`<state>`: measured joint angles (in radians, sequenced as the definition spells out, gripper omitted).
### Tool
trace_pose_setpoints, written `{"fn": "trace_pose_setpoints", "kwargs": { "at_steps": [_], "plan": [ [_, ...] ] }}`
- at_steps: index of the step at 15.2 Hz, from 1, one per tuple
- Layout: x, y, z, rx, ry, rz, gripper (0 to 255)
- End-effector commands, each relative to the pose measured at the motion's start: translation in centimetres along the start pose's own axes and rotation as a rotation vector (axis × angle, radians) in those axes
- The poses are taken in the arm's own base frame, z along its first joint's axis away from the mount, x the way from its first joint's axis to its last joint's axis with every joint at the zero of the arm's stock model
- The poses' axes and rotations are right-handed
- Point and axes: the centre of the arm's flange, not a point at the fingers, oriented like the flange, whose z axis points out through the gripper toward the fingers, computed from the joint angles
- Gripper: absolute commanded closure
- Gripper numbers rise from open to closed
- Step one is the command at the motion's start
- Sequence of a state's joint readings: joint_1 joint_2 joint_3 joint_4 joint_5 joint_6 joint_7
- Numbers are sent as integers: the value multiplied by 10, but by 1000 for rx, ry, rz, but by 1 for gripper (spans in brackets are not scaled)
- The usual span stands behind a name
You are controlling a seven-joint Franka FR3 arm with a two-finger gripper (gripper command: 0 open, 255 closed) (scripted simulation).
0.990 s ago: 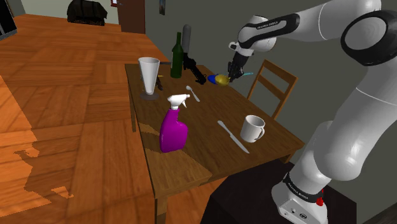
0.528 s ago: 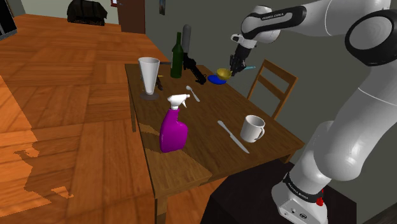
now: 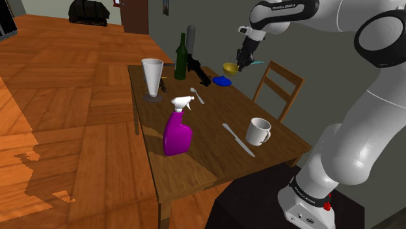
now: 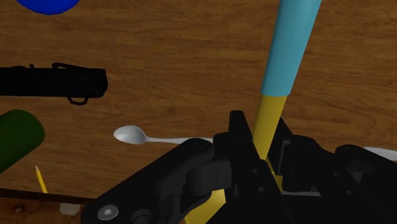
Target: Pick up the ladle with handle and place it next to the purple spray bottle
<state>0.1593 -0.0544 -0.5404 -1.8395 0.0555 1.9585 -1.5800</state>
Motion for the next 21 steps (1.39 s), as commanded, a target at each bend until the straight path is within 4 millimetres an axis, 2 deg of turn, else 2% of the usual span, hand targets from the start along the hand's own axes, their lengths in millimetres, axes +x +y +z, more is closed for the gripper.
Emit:
{"fn": "trace_pose_setpoints", "kwargs": {
  "at_steps": [1,16,21],
  "plan": [
    [0,2,-12,0,0,0,255],
    [7,15,-88,0,0,0,255],
    [68,-9,-87,0,0,0,255]
  ]
}}
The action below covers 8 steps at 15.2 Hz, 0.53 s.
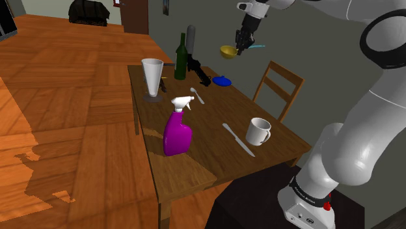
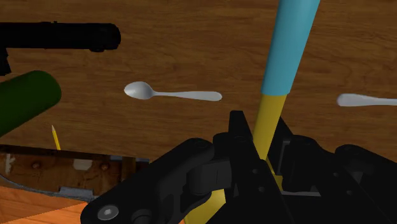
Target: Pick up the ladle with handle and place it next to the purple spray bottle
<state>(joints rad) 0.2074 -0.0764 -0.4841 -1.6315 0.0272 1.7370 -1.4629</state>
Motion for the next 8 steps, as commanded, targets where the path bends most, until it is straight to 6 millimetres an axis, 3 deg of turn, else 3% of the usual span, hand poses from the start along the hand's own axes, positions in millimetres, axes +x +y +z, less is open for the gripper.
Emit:
{"fn": "trace_pose_setpoints", "kwargs": {
  "at_steps": [1,8],
  "plan": [
    [22,-11,1,0,-1,1,255],
    [108,-44,3,0,-1,1,255]
  ]
}}
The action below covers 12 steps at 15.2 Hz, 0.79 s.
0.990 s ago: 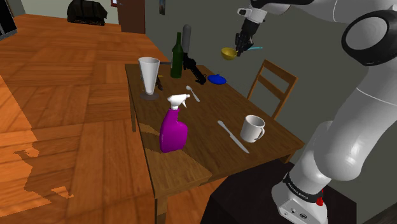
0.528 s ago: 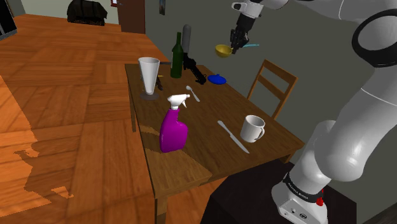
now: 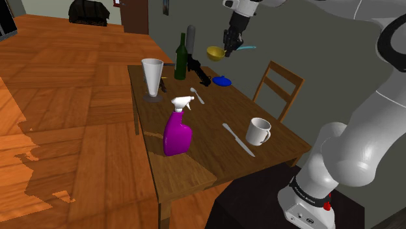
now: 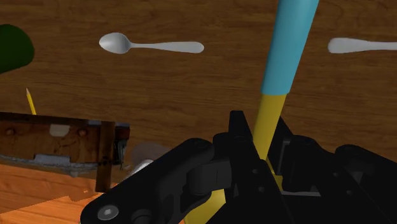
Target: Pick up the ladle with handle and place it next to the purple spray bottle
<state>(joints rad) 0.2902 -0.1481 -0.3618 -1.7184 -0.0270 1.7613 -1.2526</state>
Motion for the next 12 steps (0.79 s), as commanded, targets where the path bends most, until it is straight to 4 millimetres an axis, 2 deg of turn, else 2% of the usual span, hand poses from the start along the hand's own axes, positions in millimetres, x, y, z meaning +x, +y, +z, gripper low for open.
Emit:
{"fn": "trace_pose_setpoints", "kwargs": {
  "at_steps": [1,12],
  "plan": [
    [25,-9,-1,-1,0,2,255],
    [160,-62,2,-1,0,2,255]
  ]
}}
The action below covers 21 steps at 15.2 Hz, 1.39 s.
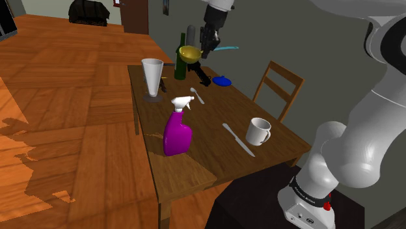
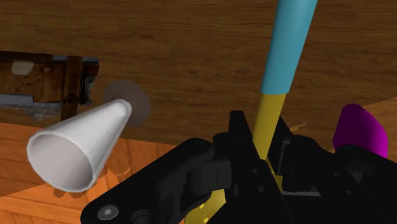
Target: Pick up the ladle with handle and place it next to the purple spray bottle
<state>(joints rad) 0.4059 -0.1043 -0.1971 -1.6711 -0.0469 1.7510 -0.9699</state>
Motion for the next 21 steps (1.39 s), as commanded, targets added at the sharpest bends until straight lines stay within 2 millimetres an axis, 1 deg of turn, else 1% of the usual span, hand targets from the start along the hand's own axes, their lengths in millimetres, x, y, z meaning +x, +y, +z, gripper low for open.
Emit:
{"fn": "trace_pose_setpoints", "kwargs": {
  "at_steps": [1,13,21],
  "plan": [
    [26,-12,2,0,0,1,255],
    [174,-69,4,0,0,1,255],
    [170,-76,46,0,0,1,255]
  ]
}}
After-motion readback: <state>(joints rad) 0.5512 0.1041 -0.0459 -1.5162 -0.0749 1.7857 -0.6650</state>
